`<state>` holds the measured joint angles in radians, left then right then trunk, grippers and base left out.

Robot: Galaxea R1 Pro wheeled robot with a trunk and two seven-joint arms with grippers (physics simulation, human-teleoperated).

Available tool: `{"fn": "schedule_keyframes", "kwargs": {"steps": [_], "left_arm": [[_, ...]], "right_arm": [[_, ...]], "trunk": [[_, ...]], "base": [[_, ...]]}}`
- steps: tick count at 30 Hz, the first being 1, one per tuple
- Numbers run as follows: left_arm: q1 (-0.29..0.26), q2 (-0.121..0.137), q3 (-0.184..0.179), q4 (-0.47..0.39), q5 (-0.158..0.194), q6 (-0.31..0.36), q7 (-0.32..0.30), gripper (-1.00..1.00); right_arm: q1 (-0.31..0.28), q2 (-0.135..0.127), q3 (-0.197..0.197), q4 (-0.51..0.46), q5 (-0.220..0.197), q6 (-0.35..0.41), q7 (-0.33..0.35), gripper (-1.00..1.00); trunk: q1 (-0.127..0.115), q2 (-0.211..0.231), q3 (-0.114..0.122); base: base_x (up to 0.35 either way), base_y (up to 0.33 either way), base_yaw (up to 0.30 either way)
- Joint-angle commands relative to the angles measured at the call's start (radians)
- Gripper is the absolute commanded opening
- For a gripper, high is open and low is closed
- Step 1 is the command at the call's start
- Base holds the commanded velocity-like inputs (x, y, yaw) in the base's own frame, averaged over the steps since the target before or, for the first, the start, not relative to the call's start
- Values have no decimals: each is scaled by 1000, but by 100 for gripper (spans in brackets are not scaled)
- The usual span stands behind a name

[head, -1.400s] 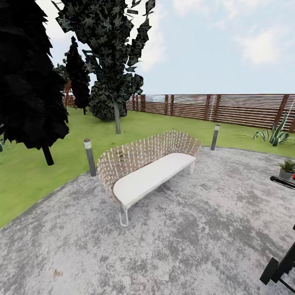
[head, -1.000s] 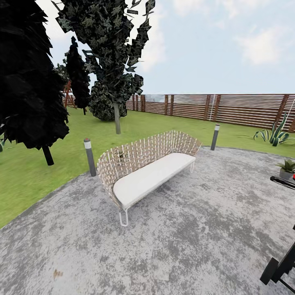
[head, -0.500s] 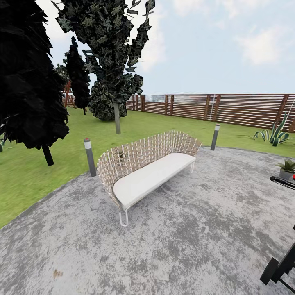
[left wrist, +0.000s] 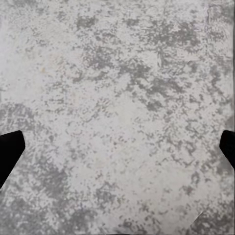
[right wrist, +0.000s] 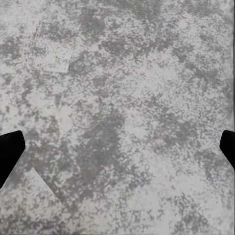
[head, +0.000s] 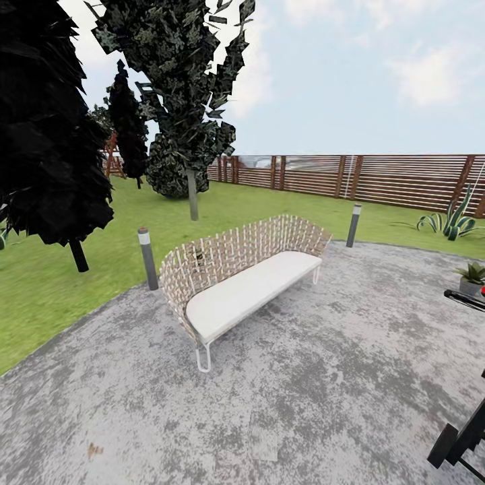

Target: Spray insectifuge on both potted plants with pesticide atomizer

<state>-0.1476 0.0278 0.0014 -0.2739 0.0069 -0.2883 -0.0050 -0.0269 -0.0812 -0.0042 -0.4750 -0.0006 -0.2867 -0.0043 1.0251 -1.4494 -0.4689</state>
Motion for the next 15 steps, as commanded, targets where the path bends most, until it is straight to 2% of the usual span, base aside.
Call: {"fn": "schedule_keyframes", "kwargs": {"steps": [1, 8, 15], "left_arm": [[-12, 1, 1, 2, 3, -3, -4, 100], [-27, 3, 51, 11, 16, -7, 3, 100], [-22, 9, 135, 10, 15, -9, 4, 100]], "right_arm": [[-3, 0, 0, -9, 0, -3, 0, 100], [-7, 0, 0, -21, 2, -4, 0, 100], [-7, 0, -1, -20, 2, -5, -2, 100]], "trunk": [[0, -1, -1], [0, -1, -1], [0, -1, -1]], "base": [[0, 0, 0], [0, 0, 16], [0, 0, 230]]}}
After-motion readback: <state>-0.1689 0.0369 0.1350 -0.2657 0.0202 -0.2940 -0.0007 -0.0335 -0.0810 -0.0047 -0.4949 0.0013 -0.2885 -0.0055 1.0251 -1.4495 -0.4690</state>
